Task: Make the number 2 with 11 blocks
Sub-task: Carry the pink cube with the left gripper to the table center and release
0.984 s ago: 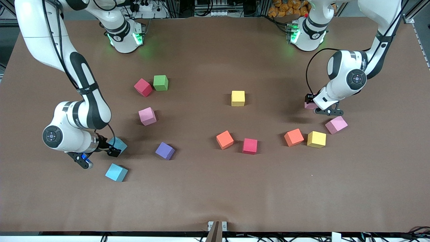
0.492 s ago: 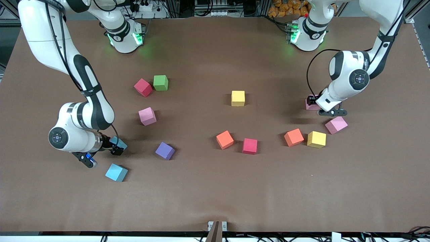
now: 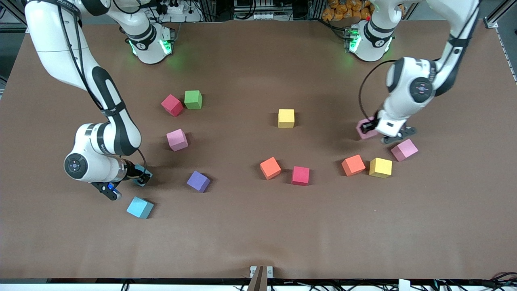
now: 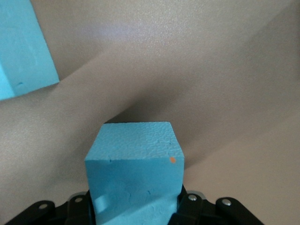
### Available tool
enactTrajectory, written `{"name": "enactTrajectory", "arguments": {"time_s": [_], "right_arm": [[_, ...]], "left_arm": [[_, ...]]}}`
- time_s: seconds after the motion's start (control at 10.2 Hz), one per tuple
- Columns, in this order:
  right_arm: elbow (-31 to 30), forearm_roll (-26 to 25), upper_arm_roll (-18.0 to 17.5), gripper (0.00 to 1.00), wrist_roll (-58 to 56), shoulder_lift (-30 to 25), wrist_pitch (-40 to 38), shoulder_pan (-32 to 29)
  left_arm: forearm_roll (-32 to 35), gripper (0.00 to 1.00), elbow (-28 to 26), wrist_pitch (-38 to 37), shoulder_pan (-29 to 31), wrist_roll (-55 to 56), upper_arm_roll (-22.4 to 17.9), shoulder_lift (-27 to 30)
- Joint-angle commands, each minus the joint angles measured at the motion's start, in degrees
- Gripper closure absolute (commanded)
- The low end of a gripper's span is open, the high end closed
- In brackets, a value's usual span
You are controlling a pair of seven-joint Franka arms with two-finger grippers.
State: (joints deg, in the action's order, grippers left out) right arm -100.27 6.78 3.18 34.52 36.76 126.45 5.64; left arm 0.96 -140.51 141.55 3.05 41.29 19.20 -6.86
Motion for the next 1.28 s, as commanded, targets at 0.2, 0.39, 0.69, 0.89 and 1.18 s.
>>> {"name": "enactTrajectory", "arguments": {"time_s": [0.2, 0.39, 0.69, 0.89, 1.18], "right_arm": [[-0.3, 0.9, 0.3, 0.67, -2.2, -0.5, 0.1, 0.2], [-1.0, 0.9, 0.4, 0.65, -6.5, -3.5, -0.8, -0.1], [-4.7, 0.8, 0.4, 0.65, -15.6, -10.8, -1.0, -0.5], [-6.8, 0.3, 0.5, 0.65, -20.5, -15.5, -1.0, -1.5], [-10.1, 0.3, 1.6, 0.65, -22.8, -21.4, -0.9, -1.6]], "left_arm": [[0.5, 1.0, 11.0, -18.0, 0.2, 24.1, 19.8, 0.6], [0.4, 1.0, 15.2, -18.2, -1.0, 32.8, 28.6, -0.9], [3.6, 1.0, 27.9, -18.2, -13.6, 37.6, 30.0, -11.6], [11.5, 1.0, 33.7, -18.1, -21.5, 41.0, 29.5, -19.6], [18.5, 1.0, 49.3, -18.5, -39.2, 42.0, 19.0, -32.3]]}}
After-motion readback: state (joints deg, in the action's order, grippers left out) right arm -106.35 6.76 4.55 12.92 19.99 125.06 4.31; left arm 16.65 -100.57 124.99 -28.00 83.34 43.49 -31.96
